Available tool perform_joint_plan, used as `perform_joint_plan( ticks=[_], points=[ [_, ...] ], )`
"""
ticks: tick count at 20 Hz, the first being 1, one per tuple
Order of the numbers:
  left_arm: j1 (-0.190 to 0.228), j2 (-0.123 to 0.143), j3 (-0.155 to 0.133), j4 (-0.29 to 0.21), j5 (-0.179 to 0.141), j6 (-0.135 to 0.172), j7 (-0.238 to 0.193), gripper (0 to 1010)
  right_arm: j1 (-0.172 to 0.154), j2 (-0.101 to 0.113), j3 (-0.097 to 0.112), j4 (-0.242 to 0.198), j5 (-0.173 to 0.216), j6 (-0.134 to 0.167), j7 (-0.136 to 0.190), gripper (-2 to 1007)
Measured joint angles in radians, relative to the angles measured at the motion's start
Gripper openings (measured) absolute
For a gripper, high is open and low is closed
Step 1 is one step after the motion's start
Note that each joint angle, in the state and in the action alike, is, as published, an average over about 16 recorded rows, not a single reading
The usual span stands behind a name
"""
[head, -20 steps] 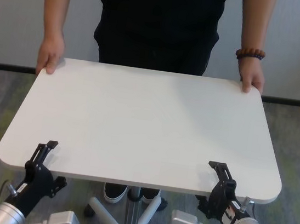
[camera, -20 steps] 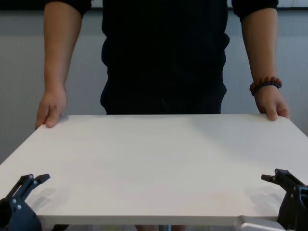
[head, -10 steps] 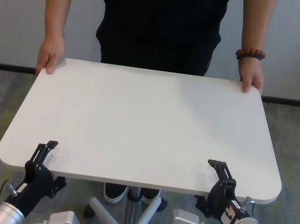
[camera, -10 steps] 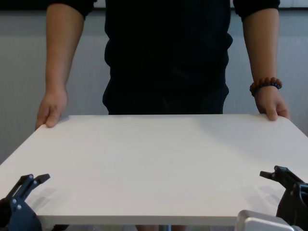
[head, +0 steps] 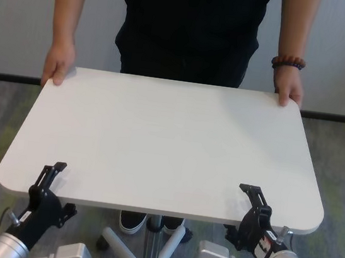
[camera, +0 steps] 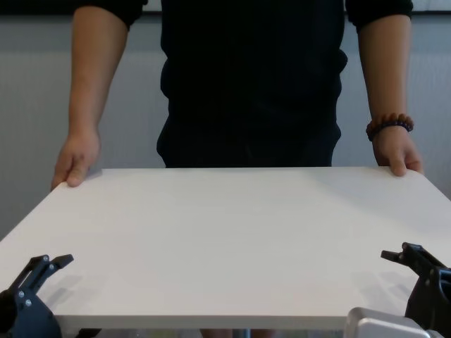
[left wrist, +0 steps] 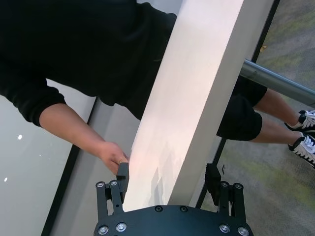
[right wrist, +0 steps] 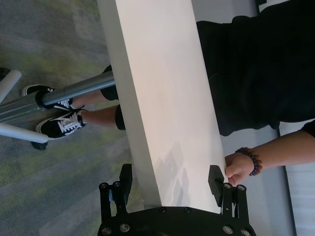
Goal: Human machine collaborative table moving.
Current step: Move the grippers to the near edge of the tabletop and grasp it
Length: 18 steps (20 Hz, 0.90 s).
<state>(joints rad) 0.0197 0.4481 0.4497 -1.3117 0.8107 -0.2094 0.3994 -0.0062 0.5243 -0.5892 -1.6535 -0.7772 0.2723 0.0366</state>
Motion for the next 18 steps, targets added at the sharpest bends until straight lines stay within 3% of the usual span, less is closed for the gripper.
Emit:
perform_joint_plan(
  ticks=[11, 18],
  points=[
    [0.000, 0.000, 0.000, 0.000, 0.000, 0.000, 0.000, 992, 0.001, 0.001, -0.002, 0.000, -0.001, 0.003, 0.001, 1004],
    [0.000, 0.000, 0.000, 0.000, 0.000, 0.000, 0.000, 908, 0.002, 0.001, -0.002, 0.000, -0.001, 0.004, 0.001, 960]
  ],
)
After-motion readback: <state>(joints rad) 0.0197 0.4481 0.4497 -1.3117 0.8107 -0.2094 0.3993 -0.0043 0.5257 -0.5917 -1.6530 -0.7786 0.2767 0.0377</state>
